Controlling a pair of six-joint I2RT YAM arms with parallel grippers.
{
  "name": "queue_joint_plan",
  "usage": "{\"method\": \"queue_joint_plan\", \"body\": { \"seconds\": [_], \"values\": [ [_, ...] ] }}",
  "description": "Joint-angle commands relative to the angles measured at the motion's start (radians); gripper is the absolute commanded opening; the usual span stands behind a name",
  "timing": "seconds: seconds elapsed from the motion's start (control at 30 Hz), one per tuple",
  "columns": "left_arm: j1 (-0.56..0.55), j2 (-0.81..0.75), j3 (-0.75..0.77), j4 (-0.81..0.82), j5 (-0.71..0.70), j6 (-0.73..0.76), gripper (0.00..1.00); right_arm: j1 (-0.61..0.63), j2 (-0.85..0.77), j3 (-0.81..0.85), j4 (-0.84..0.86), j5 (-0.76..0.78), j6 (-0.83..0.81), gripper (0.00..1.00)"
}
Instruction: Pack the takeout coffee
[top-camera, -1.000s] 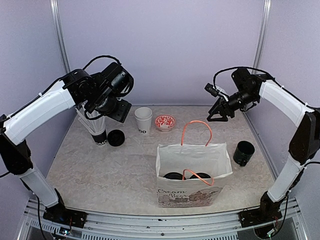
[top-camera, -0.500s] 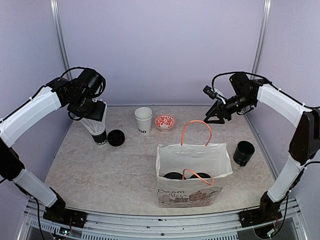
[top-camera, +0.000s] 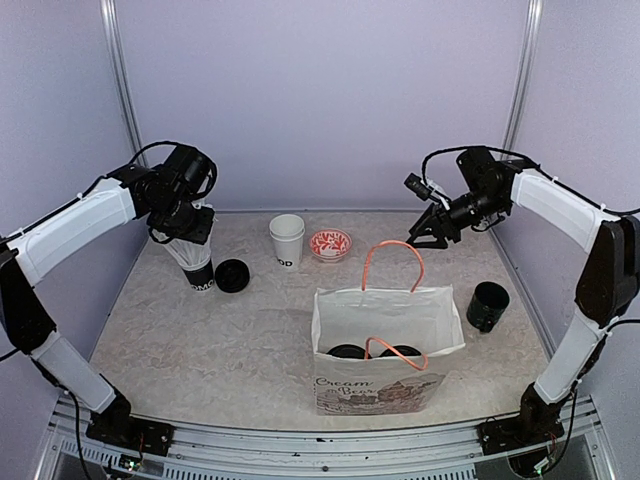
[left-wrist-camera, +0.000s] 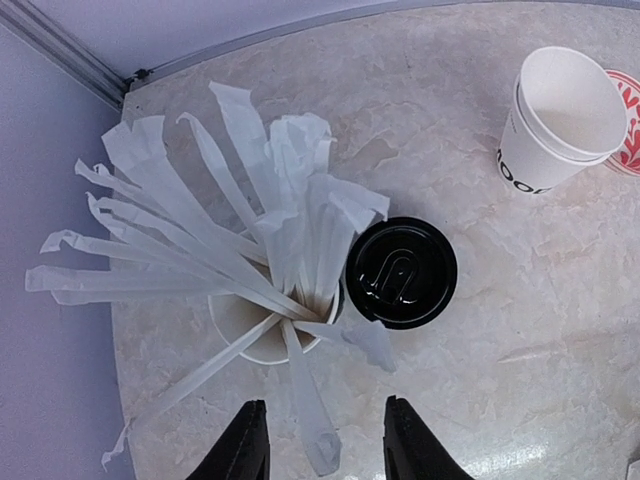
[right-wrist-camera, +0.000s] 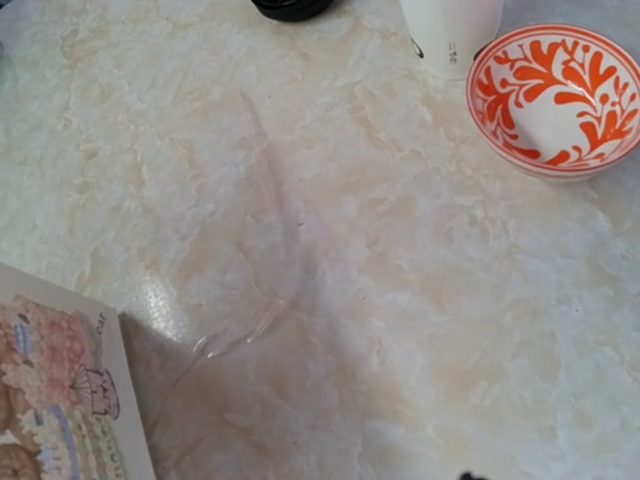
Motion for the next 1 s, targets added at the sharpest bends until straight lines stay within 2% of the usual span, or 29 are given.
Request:
{"method": "queue_joint_plan", "body": {
  "seconds": [0.0, 0.13, 0.3, 0.47, 0.73, 0.87, 0.97],
  "values": [
    [0.01, 0.024, -0.012, 0.065, -0.007, 0.036, 0.38, -0.001, 0.011, -0.004, 0.006, -0.022, 0.01, 0.57],
    [0.012, 0.049, 0.012, 0.04, -0.014, 0.029, 0.18, -0.001, 0.01, -0.004, 0.003, -0.023, 0.012, 0.57],
    [0.0, 0.03, 0.064, -0.044, -0.036, -0.003, 0.06, -0.001, 0.005, -0.009, 0.003, -0.016, 0.013, 0.56],
    [-0.036, -0.024, 0.162, -0.157, -0.112, -0.039, 0.0, -0.001, 0.016, 0.003, -0.003, -0.016, 0.013, 0.56],
    [-0.146, -0.045, 0.425, -0.369, -0.175, -0.112, 0.0, -0.001, 0.041, 0.056, -0.047, -0.004, 0.012, 0.56],
    [-0.238, -0.057, 0.579, -0.403, -0.133, -0.126, 0.0, -0.001, 0.055, 0.095, -0.079, 0.021, 0.005, 0.56],
    [-0.349, -0.08, 0.667, -0.355, -0.112, -0.122, 0.0, -0.001, 0.063, 0.115, -0.095, 0.036, 0.004, 0.55]
  ]
}}
